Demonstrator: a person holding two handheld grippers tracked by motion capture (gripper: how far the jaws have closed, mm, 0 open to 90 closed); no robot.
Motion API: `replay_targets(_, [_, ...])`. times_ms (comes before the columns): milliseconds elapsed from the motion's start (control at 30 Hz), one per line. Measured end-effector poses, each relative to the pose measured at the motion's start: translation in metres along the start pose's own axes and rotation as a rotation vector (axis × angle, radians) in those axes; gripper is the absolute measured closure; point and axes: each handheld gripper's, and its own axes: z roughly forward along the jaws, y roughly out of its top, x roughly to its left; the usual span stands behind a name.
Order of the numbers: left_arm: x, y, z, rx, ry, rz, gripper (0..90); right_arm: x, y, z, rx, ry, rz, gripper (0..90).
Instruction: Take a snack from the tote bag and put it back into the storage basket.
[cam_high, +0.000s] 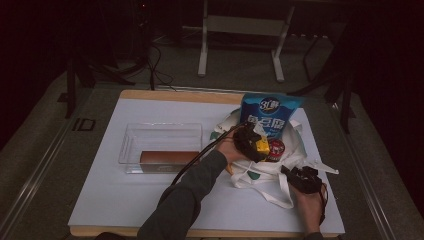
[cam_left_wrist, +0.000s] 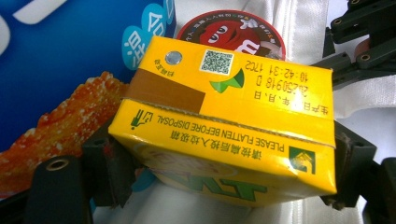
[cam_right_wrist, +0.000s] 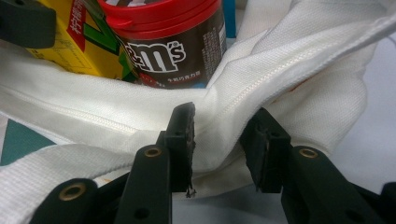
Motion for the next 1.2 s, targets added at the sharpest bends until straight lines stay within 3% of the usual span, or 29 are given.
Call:
replay_targets(67, [0.001,-0.002,-0.003,-0.007,-0.004,-0.007,27.3,0.000,0.000,0.000,-0.001,0.001,0.002,64.3])
replay_targets(633, [-0.005,0.000,-0.006,-0.010,0.039,0.000,28.3,0.000,0.000,0.000,-0.001,0.003,0.004,64.3])
replay_targets(800, [-0.007,0.004,-0.015,-0.020,0.058,0.008,28.3,-0.001,0.000,0.000,-0.001,0.004,0.005,64.2])
replay_targets(1033, [-0.005,0.008,-0.030,-0.055,0.060,-0.023,28.4,-0.001,0.000,0.000,-0.001,0.004,0.005,64.2])
replay_targets(1200, [-0.006,0.012,-0.041,-0.060,0.074,-0.014,28.4,0.000,0.000,0.000,-0.001,0.004,0.006,64.2])
